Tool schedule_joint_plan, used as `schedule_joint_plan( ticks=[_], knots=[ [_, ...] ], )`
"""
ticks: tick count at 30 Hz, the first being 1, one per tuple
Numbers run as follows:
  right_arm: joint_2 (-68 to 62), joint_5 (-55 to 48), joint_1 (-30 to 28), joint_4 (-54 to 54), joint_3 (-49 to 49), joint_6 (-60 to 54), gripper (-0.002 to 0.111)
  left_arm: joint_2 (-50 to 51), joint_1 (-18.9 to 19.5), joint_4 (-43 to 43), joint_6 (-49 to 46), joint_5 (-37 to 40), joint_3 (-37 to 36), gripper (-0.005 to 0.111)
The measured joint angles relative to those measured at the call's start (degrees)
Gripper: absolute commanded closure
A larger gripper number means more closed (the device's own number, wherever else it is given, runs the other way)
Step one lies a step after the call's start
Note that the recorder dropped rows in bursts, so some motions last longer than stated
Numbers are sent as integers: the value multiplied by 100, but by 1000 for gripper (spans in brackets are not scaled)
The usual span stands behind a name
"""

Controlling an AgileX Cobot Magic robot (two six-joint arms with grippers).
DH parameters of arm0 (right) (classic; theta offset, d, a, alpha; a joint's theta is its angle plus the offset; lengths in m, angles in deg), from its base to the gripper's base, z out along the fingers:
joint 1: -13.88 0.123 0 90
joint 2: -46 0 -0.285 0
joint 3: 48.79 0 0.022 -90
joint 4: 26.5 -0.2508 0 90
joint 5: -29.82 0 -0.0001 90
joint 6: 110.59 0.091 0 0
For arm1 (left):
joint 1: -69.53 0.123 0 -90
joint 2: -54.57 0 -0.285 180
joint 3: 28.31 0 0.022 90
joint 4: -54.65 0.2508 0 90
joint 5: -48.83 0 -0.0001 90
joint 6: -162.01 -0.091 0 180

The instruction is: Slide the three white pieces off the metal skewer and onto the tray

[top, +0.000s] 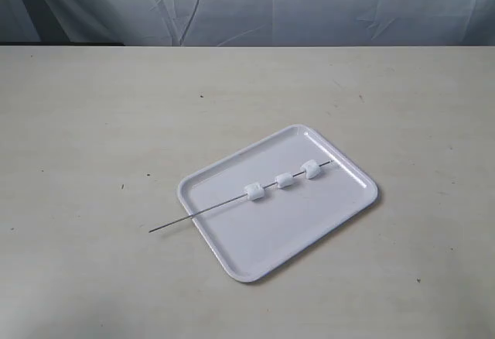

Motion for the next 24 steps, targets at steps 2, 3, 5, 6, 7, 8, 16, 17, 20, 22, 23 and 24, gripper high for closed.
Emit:
schedule_joint_plan(
  ticks=[2, 3, 5, 6, 7, 8, 16, 17, 20, 22, 23, 24],
  knots=[
    [0, 0, 0, 0, 0, 0, 109, 0, 0, 0, 0, 0, 0, 107],
    [0, 0, 0, 0, 0, 0, 109, 0, 0, 0, 0, 0, 0, 107],
    [0, 0, 0, 0, 0, 0, 109, 0, 0, 0, 0, 0, 0, 107],
    [0, 0, 0, 0, 0, 0, 109, 0, 0, 0, 0, 0, 0, 107],
    [0, 0, 0, 0, 0, 0, 109, 0, 0, 0, 0, 0, 0, 107],
    [0, 0, 0, 0, 0, 0, 109, 0, 0, 11, 0, 0, 0, 107],
    [0, 0, 0, 0, 0, 0, 109, 0, 0, -158, 471, -1349, 0, 107],
    [0, 0, 0, 0, 0, 0, 109, 0, 0, -171, 481, -1666, 0, 107],
    [0, 0, 0, 0, 0, 0, 109, 0, 0, -194, 507, -2684, 0, 107],
    [0, 0, 0, 0, 0, 0, 109, -2, 0, -163, 519, -3220, 0, 107],
    [0, 0, 0, 0, 0, 0, 109, -2, 0, -101, 539, -3429, 0, 107],
    [0, 0, 0, 0, 0, 0, 109, -2, 0, 15, 588, -3598, 0, 107]
  ],
)
